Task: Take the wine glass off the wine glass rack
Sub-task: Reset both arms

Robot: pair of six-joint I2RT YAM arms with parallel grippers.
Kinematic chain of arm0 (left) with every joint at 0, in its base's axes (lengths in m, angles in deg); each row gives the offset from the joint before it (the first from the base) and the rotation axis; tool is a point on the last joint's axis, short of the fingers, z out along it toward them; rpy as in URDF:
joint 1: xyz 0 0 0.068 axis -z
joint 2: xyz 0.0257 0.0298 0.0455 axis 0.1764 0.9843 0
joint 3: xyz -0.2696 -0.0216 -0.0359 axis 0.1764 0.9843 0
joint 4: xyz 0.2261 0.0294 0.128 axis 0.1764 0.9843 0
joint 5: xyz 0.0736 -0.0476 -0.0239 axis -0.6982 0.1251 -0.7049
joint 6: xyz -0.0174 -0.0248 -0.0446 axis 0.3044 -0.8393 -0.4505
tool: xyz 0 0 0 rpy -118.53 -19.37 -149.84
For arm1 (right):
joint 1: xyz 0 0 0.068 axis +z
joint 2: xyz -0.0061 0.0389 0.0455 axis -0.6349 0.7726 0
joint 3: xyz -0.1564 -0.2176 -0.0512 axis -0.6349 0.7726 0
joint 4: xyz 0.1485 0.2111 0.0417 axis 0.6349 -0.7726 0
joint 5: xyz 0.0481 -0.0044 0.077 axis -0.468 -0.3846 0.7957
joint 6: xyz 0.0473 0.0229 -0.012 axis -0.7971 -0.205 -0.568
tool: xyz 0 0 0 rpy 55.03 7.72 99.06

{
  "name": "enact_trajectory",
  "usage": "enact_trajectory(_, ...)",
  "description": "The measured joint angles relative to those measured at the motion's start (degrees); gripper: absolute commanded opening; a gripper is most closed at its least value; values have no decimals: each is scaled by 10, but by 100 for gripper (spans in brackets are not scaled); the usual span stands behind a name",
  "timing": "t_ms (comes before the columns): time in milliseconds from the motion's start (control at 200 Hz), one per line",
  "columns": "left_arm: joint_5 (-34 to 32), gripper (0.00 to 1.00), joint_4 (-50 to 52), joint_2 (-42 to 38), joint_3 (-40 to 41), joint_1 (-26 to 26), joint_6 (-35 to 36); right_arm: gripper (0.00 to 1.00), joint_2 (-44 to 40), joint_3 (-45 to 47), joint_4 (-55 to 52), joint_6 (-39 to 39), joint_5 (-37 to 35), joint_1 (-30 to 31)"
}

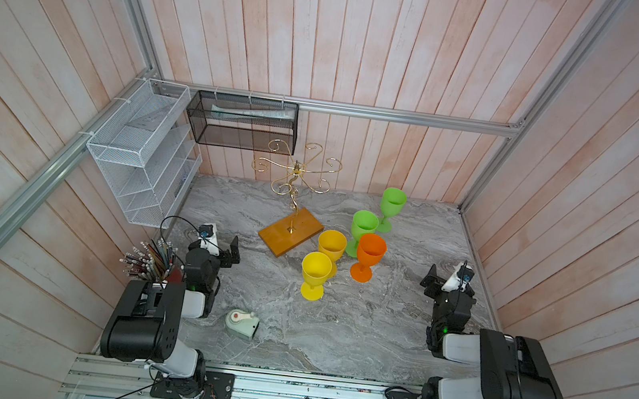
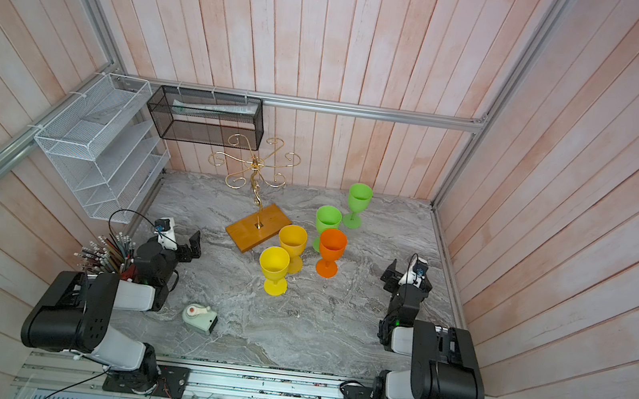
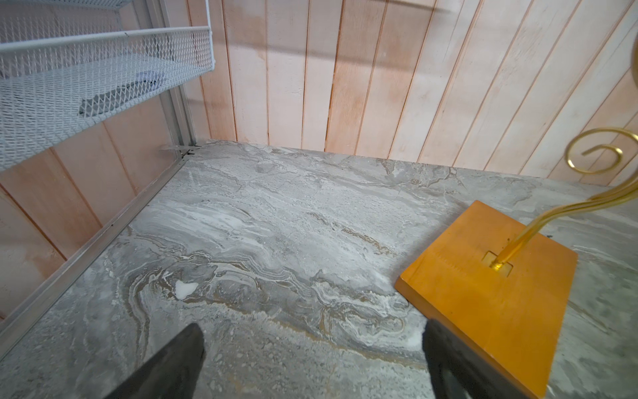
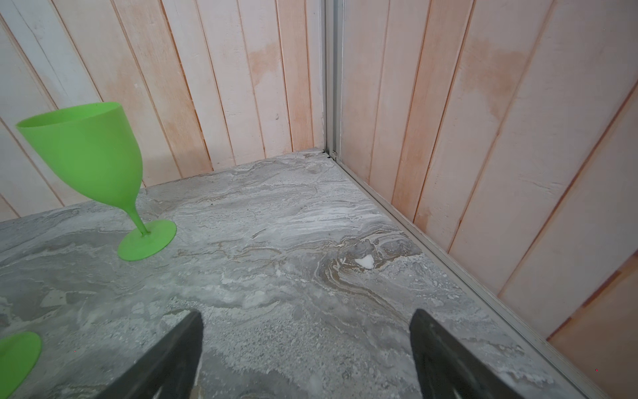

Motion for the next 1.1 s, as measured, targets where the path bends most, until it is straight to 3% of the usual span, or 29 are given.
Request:
enact_trajectory(135,-2,100,-17,1,3,3,0,92,52,0,39,12,4,7)
enact_trajectory(465,-7,100,-25,4,2,10,1,92,42,-19,19,17,10,11)
enact_trajectory(535,-12,100,-25,4,2,11,1,98,42,-22,17,18,10,12)
enact_trajectory(1100,-22,100,-25,4,2,21,12,98,42,-23,4,26,10,14)
